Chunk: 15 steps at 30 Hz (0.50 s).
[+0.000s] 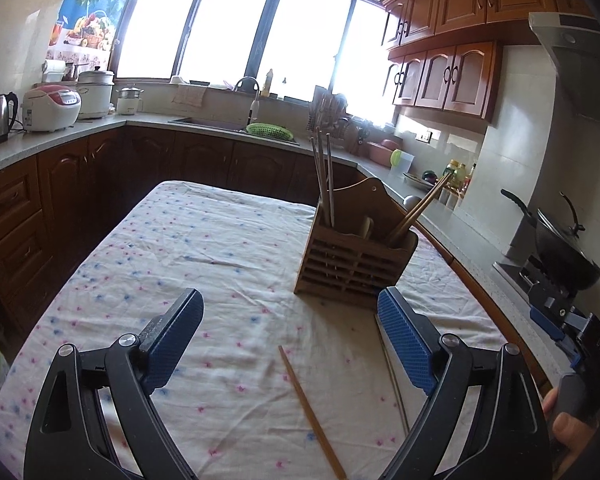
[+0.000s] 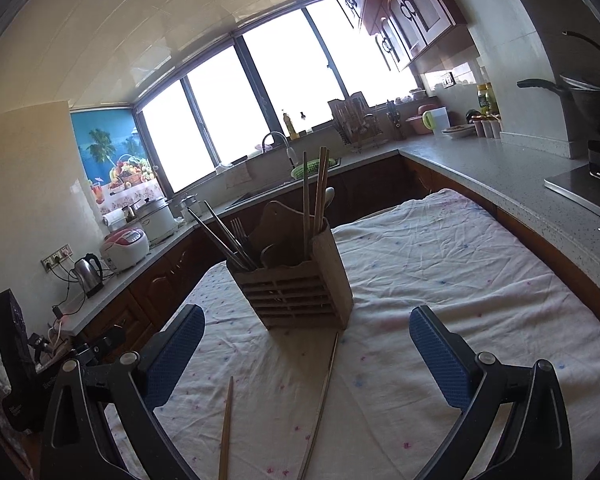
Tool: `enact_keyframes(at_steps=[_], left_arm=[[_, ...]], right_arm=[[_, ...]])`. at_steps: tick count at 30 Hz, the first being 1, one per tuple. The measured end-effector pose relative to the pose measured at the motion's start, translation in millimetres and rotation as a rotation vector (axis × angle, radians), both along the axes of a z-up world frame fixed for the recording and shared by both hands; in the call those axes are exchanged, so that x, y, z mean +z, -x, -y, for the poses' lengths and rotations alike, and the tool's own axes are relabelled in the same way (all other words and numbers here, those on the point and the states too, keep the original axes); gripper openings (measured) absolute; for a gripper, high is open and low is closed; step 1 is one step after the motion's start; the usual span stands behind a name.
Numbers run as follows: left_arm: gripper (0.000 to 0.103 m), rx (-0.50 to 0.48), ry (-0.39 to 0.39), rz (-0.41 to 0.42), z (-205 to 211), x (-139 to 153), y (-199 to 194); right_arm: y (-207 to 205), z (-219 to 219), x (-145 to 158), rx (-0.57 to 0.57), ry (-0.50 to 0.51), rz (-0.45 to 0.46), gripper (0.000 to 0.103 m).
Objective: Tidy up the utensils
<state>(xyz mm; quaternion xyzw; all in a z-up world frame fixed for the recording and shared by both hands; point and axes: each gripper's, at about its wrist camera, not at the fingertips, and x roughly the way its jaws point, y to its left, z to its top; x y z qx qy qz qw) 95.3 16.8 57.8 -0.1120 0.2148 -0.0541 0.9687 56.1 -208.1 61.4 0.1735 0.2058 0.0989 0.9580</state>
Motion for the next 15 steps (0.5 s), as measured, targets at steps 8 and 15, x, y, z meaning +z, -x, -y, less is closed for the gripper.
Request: enact_keyframes(at_steps=[8,15], left_arm=[[0.103,0.015,-0.062,0.110,14,-5,51],[0.103,0.057,-0.112,0.116,18,-38,80]], right_arm=[[67,-11,-7,-0.118,0.152,0.160,0.103],[104,-36,-40,-0.102,0.343,0.192,0.103]])
